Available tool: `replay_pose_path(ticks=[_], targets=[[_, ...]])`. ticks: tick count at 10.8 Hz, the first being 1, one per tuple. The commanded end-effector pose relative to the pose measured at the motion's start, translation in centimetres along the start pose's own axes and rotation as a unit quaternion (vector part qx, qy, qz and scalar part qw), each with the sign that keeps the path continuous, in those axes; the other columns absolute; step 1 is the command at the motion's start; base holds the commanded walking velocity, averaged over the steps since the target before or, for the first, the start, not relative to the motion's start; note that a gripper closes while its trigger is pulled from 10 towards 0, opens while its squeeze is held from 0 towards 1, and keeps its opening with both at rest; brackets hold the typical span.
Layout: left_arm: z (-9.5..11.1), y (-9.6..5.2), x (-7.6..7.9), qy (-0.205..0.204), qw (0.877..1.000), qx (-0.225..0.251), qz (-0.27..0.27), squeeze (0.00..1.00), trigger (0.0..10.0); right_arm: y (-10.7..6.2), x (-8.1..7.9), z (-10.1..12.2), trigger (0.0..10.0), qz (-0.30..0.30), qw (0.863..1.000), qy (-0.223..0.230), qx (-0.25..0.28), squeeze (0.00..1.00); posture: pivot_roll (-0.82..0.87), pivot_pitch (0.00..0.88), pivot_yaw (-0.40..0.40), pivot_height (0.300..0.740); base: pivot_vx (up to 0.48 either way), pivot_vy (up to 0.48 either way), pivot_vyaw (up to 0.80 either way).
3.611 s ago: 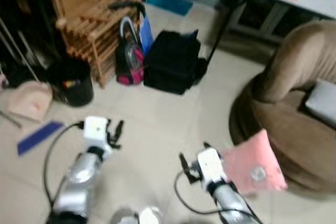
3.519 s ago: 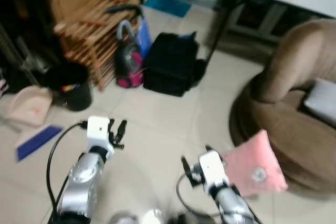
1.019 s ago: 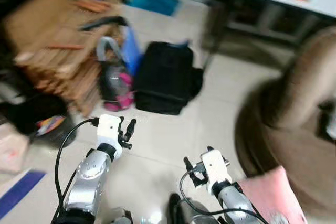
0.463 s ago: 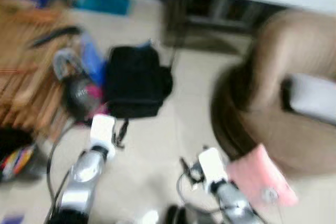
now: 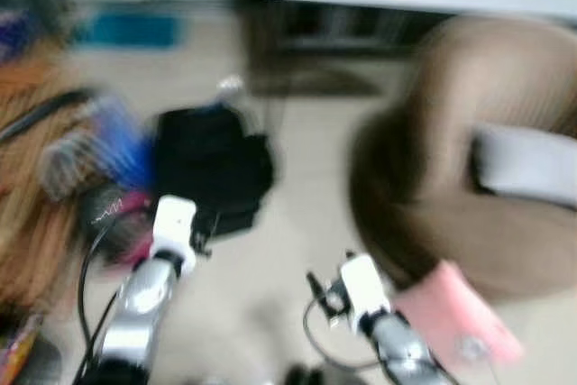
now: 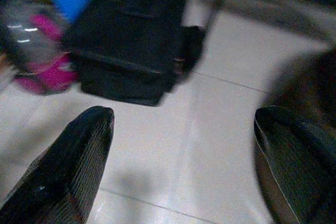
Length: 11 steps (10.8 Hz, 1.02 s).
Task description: Move the pillow to the sofa from floor
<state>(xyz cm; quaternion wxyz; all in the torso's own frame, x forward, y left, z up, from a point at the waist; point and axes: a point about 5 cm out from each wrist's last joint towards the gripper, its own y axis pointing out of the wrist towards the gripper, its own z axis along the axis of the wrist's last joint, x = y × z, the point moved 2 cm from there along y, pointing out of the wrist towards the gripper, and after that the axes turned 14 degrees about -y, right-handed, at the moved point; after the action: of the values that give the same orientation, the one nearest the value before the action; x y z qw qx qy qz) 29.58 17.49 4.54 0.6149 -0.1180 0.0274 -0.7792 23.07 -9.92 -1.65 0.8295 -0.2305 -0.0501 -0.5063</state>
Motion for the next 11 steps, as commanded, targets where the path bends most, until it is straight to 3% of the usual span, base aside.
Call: replay_pose_path(ticks=[1,3,11], targets=[[-0.8,-0.3,0.7,0.007,1.0,-0.014,-0.015,0.0,10.0,-0.4,0.3,-0.8,10.0,-0.005,1.0,0.009,-0.017,0.0,0.06,0.182,-0.1,0.74,0.465,0.0,-0.65],[-0.7,-0.2,1.1,0.006,0.999,-0.01,-0.034,0.0,10.0,-0.6,0.3,-0.9,10.0,-0.012,1.0,0.019,-0.019,0.0,0.06,0.186,-0.096,0.74,0.36,-0.193,-0.64],[-0.7,0.1,1.8,-0.025,0.998,-0.014,-0.051,0.0,10.0,-0.8,0.5,-1.0,10.0,-0.018,0.999,0.021,-0.028,0.0,0.05,0.186,-0.094,0.74,0.0,0.0,-0.66]])
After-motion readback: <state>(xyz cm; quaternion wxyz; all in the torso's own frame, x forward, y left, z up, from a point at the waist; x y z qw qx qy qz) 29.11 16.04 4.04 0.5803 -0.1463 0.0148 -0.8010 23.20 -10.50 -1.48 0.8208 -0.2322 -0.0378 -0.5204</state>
